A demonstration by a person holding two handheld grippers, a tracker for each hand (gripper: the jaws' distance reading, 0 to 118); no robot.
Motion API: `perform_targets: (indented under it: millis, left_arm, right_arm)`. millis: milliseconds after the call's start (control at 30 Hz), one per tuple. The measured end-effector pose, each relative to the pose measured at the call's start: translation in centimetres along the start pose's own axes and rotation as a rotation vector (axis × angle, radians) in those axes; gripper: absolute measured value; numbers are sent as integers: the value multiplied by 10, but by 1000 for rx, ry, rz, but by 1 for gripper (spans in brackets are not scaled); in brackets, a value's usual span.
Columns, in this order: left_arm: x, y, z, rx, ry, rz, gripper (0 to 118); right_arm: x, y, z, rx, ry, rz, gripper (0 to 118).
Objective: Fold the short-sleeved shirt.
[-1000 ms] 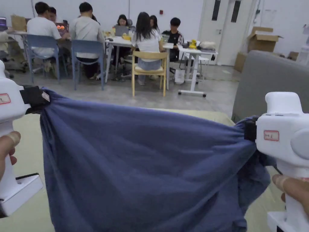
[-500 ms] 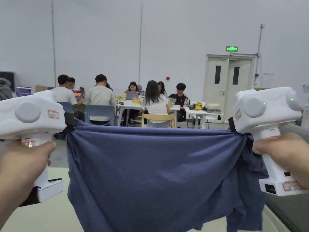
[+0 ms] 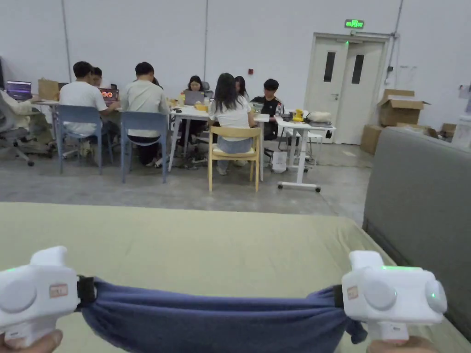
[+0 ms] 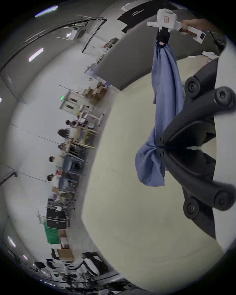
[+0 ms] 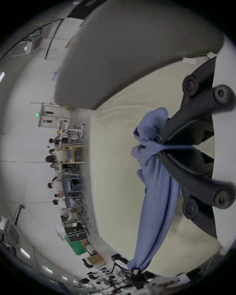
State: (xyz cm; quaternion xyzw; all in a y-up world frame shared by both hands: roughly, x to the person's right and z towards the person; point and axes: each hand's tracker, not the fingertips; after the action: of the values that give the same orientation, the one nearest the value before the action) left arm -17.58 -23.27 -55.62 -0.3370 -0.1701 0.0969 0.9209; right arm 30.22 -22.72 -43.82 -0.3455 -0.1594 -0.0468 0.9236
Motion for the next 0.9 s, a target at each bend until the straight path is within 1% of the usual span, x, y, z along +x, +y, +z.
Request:
perform_targets:
  millis: [33, 67, 100, 200, 333, 367, 433, 533, 567, 600, 633, 700, 733, 767, 800, 833, 867, 900]
  left_arm:
    - [-6, -25, 3, -19, 8, 20, 0]
    - [-14, -53, 8, -49, -2, 50, 0]
    - [-24, -75, 12, -79, -14, 77, 0]
    - [-46, -129, 29, -136, -14, 156, 0]
    - [-63, -176, 49, -185, 11, 132, 0]
    - [-67, -186, 51, -201, 22, 118, 0]
    - [-73, -196, 49, -227, 35, 101, 0]
    - [-82, -217, 38, -288, 50, 117, 0]
    - [-84, -224, 30, -316, 73, 111, 0]
    - [-87, -231, 23, -344, 90, 102, 0]
    - [-89, -237, 17, -358, 93, 97, 0]
    - [-104, -252, 2, -389, 105, 116, 0]
    - [-108, -254, 3, -342, 85, 148, 0]
    - [-111, -255, 4, -321, 83, 174, 0]
    - [-112, -256, 3, -328, 88, 177, 0]
    - [-113, -255, 2, -326, 91, 184, 9]
    - [-115, -252, 2, -324, 87, 195, 41]
    - [-115, -247, 5, -319, 80, 206, 86]
  right_arm:
    - [1, -27, -1, -35, -1, 2, 4]
    - [0, -60, 1, -60, 7, -23, 4]
    - [2, -86, 1, -89, 4, -27, 4]
    - [5, -146, 13, -153, 6, -41, 4]
    - [4, -203, 33, -237, 31, -40, 4]
    - [4, -215, 35, -257, 29, -54, 4]
    - [6, -235, 33, -296, 15, -74, 4]
    - [9, -264, 23, -392, 34, -152, 4]
    - [10, -274, 15, -420, 45, -146, 4]
    - [10, -282, 6, -447, 35, -117, 4]
    - [9, -290, -1, -459, 28, -104, 4]
    - [11, -297, -8, -424, 51, -97, 4]
    - [13, -295, -8, -428, 52, -112, 4]
    - [14, -291, -6, -445, 51, -171, 5]
    - [15, -291, -5, -443, 54, -205, 10]
    - [16, -291, -7, -444, 56, -174, 18]
    - [18, -291, -5, -441, 57, -152, 22]
    - [17, -290, -3, -432, 51, -117, 28]
